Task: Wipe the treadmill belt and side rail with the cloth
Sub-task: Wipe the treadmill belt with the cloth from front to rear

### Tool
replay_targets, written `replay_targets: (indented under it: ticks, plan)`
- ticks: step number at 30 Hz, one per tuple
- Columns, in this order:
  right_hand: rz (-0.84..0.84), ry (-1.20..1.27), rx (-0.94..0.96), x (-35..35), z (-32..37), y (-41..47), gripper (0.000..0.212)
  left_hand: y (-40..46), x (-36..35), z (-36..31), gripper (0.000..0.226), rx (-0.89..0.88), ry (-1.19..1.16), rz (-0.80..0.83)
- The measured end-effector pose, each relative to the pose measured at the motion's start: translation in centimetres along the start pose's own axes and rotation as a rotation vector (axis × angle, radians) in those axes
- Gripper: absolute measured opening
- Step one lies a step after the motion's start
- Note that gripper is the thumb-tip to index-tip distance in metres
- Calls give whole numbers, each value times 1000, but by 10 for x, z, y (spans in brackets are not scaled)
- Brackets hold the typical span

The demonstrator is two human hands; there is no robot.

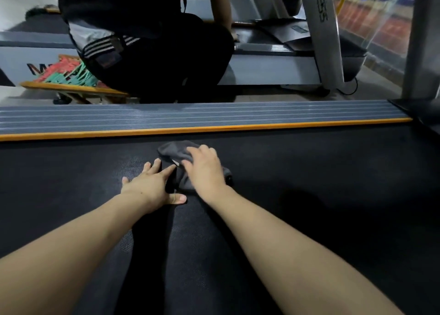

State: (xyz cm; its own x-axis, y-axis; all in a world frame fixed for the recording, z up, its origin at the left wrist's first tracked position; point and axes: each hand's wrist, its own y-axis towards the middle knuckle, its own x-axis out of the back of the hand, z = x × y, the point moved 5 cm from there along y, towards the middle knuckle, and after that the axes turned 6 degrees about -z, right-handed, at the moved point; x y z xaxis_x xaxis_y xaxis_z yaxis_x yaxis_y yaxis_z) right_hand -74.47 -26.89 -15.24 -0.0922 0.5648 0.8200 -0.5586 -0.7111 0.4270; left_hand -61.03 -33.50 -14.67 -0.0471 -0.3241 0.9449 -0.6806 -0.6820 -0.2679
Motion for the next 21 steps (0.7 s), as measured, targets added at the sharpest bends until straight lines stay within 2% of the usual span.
replay_targets:
  ticks: [2, 5, 7, 9, 11, 14, 17, 19, 21]
  plan:
    - [-20, -61, -6, 21, -41, 2, 40, -1, 1, 0, 107, 1, -13, 1]
    - [-160, -218, -279, 71, -152, 0, 35, -3, 2, -2, 106, 1, -31, 13]
    - [-232, -264, -424, 96, -194, -15, 40, -2, 2, -2, 107, -1, -31, 20]
    - [-243, -297, -504, 96, -195, -22, 43, -2, 2, -2, 106, -2, -24, 19]
    - [-246, -299, -547, 81, -164, -19, 36, -4, 2, -3, 104, 2, -11, 8]
    - [-174, -258, -421, 42, -78, -17, 25, -8, -1, -3, 97, 31, 13, -45]
    - [-8, -145, -28, 6, 21, -33, 35, -22, -2, 5, 86, 17, 52, -148]
    - [92, -99, 105, 6, 28, -31, 40, -33, 2, 12, 79, -24, 83, -206]
    - [55, -142, 71, 26, -12, -22, 37, -42, 7, 19, 78, -40, 77, -214]
